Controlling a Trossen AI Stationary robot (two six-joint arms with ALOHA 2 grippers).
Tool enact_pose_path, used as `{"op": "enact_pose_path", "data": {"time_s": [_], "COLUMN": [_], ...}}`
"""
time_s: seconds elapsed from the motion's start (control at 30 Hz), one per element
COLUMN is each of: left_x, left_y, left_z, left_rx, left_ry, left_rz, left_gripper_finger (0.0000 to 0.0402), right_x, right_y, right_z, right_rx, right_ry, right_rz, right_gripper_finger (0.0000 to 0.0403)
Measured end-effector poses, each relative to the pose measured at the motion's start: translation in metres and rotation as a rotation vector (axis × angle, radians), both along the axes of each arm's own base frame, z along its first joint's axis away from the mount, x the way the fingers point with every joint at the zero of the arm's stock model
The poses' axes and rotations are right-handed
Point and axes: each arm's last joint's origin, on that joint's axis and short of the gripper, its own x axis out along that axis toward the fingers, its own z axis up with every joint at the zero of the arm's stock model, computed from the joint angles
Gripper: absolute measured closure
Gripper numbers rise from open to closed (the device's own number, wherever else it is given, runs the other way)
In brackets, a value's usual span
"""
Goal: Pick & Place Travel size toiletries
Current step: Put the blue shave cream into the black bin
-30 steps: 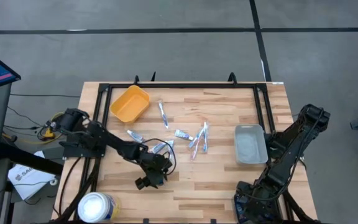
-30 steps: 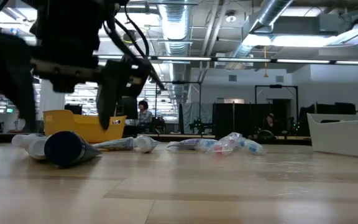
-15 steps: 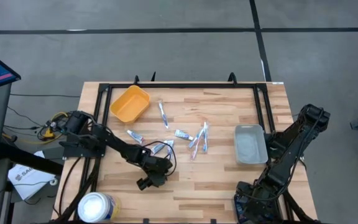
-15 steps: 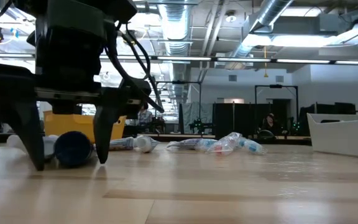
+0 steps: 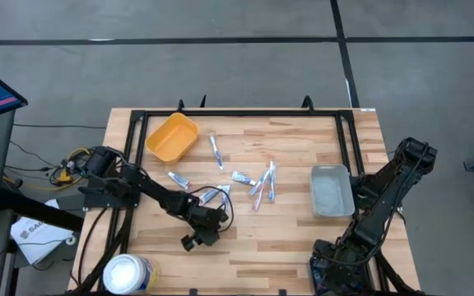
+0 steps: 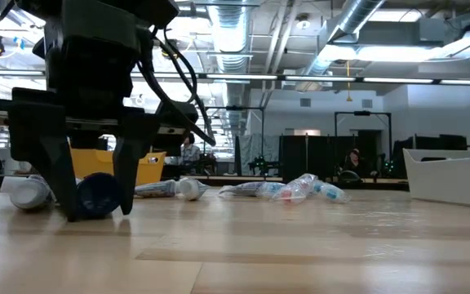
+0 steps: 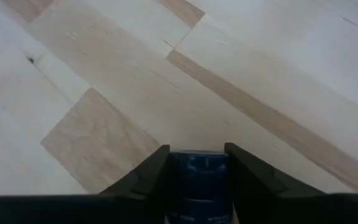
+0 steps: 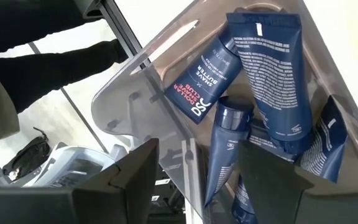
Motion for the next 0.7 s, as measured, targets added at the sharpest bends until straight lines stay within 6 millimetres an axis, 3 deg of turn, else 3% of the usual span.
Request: {"op": "enact_pose_path", "data": {"time_s": [0.13,0.2,0.33,0.5,0.7], "left_x": [0.0,0.002,0.005,-0.006,-0.033], "left_y": [0.002,0.004,0.014,0.041,0.072], "left_z": [0.007,0.022,0.068,0.13,0.201], "left_rx": [0.012,0.019,-0.028,-0.149,-0.481], "left_ry": [-0.001,-0.057,-0.22,-0.416,-0.675], "left_rz": [0.083,0.134,0.218,0.445,0.651], "left_gripper_finger": [0.0263,0.0271,0.0278,0.0264,0.0273], "right_x": [0.001,0.001,0.007,0.014,0.018], "right_y": [0.001,0.001,0.001,-0.008,-0.033], "right_z": [0.0,0.001,0.003,0.018,0.049], "right_rx": [0.008,0.013,0.045,0.101,0.111], "right_ry": [-0.005,-0.009,-0.035,-0.103,-0.301], "right_rz": [-0.001,-0.001,-0.011,-0.03,-0.11], "right_gripper_finger": [0.0194,0.0194,0.0194,0.0194,0.0194]}}
